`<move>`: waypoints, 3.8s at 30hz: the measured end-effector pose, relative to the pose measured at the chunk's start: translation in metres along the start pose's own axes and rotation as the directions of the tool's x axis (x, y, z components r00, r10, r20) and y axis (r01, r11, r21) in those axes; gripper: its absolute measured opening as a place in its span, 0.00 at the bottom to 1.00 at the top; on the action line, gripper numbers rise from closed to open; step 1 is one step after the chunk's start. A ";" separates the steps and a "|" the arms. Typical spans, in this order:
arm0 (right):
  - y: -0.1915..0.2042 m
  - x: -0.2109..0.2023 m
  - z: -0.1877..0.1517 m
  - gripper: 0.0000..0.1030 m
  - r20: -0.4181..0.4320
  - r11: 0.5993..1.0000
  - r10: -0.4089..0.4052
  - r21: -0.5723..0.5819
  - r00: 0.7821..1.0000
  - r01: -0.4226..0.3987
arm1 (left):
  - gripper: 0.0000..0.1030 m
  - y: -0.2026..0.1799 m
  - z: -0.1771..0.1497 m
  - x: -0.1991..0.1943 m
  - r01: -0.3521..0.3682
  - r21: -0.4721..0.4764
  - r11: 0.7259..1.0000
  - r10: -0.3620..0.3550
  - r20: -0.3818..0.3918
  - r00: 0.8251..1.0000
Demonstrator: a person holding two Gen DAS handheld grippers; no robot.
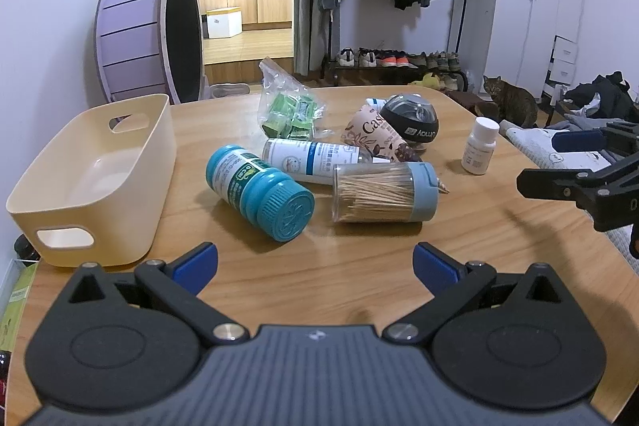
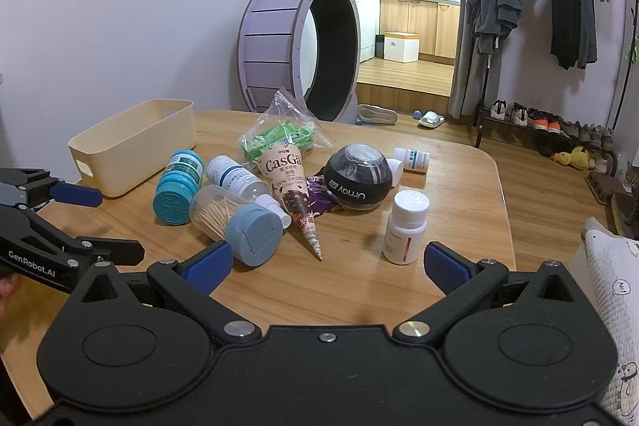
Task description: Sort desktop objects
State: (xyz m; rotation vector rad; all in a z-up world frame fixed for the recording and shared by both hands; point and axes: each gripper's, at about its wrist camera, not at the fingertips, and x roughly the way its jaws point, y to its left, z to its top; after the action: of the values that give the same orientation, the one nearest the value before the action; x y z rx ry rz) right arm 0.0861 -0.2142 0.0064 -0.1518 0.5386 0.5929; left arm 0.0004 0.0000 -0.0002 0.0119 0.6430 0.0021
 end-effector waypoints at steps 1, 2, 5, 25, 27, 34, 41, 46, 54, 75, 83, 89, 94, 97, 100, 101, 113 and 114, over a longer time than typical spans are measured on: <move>0.000 0.000 0.000 1.00 0.001 1.000 -0.001 -0.002 1.000 0.001 | 1.00 0.000 0.000 0.000 0.000 0.001 1.000 0.000 -0.001 1.000; 0.001 0.000 0.000 1.00 0.001 1.000 -0.002 -0.004 1.000 0.002 | 1.00 0.000 0.000 0.000 0.000 0.002 1.000 0.000 -0.001 1.000; 0.002 0.001 -0.002 1.00 0.003 1.000 -0.004 -0.008 1.000 0.004 | 1.00 0.000 0.000 0.001 0.001 0.005 1.000 -0.001 -0.003 1.000; 0.000 0.000 -0.001 1.00 -0.006 1.000 0.002 -0.008 1.000 -0.002 | 1.00 -0.001 0.000 0.000 -0.006 0.013 1.000 0.006 -0.001 1.000; 0.001 0.001 -0.002 1.00 -0.005 1.000 0.001 -0.009 1.000 -0.001 | 1.00 -0.001 0.000 0.000 -0.005 0.013 1.000 0.005 -0.001 1.000; 0.002 0.001 -0.002 1.00 -0.009 1.000 0.002 -0.015 1.000 -0.002 | 1.00 -0.001 -0.001 -0.001 -0.004 0.016 1.000 0.004 -0.002 1.000; 0.001 0.000 -0.002 1.00 -0.011 1.000 0.003 -0.016 1.000 -0.003 | 1.00 0.000 0.000 -0.001 -0.003 0.015 1.000 0.003 -0.004 1.000; 0.000 0.001 -0.001 1.00 -0.011 1.000 0.004 -0.015 1.000 -0.005 | 1.00 -0.001 0.000 -0.001 -0.006 0.021 1.000 0.006 -0.006 1.000; 0.001 0.000 -0.001 1.00 -0.011 1.000 0.005 -0.016 1.000 -0.005 | 1.00 0.000 0.001 -0.002 -0.006 0.024 1.000 0.007 -0.006 1.000; 0.004 0.013 -0.003 1.00 0.023 0.995 0.081 -0.068 0.996 -0.079 | 1.00 0.003 0.002 -0.003 0.014 0.013 1.000 -0.014 0.004 1.000; 0.021 0.037 0.007 0.94 0.012 0.953 0.196 -0.238 0.981 -0.187 | 1.00 0.022 0.004 -0.008 0.054 -0.038 0.998 -0.052 0.056 0.997; 0.014 0.066 0.006 0.73 -0.034 0.932 0.294 -0.212 0.955 -0.295 | 1.00 0.028 0.004 -0.007 0.047 -0.046 0.998 -0.043 0.077 0.996; 0.015 0.076 0.007 0.63 -0.043 0.911 0.337 -0.239 0.941 -0.337 | 1.00 0.029 0.003 -0.007 0.045 -0.037 0.998 -0.042 0.089 0.995; 0.012 0.078 0.005 0.57 -0.060 0.904 0.359 -0.225 0.932 -0.363 | 1.00 0.031 0.001 -0.005 0.042 -0.041 0.998 -0.039 0.085 0.996; 0.012 0.077 0.003 0.53 -0.069 0.899 0.366 -0.232 0.928 -0.372 | 1.00 0.033 0.000 -0.004 0.040 -0.046 0.998 -0.036 0.079 0.996; 0.012 0.075 0.003 0.52 -0.072 0.897 0.368 -0.233 0.927 -0.374 | 1.00 0.033 0.000 -0.004 0.038 -0.047 0.998 -0.035 0.078 0.996; 0.013 0.030 0.012 0.50 0.050 0.884 0.429 -0.226 0.902 -0.409 | 1.00 0.033 0.002 -0.009 0.044 -0.053 0.998 -0.039 0.099 0.994; 0.016 0.031 0.014 0.50 0.048 0.879 0.438 -0.231 0.898 -0.417 | 1.00 0.033 0.002 -0.010 0.045 -0.053 0.998 -0.040 0.102 0.994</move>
State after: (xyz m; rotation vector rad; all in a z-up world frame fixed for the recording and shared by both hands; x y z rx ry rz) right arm 0.1043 -0.1816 0.0023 -0.2096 0.4101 1.0903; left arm -0.0063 0.0332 0.0078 -0.0551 0.5419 -0.0216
